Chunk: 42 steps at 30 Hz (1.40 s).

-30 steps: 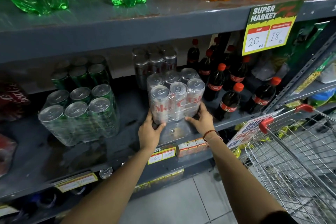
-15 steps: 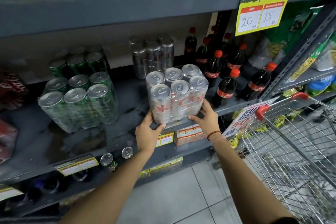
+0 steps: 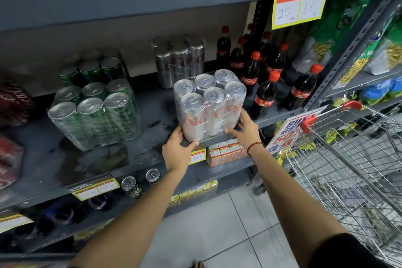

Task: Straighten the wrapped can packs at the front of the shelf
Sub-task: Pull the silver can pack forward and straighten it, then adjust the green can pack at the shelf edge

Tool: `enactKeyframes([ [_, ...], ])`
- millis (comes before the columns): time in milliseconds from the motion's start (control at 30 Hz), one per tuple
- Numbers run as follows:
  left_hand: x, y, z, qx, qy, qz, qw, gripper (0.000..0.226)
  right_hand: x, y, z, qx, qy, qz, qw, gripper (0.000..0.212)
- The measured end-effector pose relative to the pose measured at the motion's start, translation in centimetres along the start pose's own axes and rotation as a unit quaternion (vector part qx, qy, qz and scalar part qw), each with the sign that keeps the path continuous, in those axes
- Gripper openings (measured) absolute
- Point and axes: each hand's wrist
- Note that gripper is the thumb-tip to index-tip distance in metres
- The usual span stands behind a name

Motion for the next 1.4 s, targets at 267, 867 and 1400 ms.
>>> enactKeyframes([
  [267, 0.3, -0.1, 0.4, 0.011, 0.004, 0.001, 1.0, 0.08, -0.5, 0.1, -0.2, -0.001, 0.024, -0.003, 1.0, 0.08],
  [867, 12.1, -0.4, 2.1, -0.046, 0.103, -0.033, 0.993, 0.029, -11.4, -4.3, -8.0, 0.054, 0.325, 0.027, 0.944, 0.024],
  [1400, 25.6, -4.0, 7.3, 0.11, -0.001, 0.03, 0.993, 0.052, -25.3, -12.4, -2.7, -0.034, -0.153, 0.04, 0.987, 0.096],
])
Point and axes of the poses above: each hand's wrist, its own z-axis towards the middle knuckle, its own x-axis out of the back of the hand, y = z × x, and after that the axes turned 3 degrees about y, right-handed
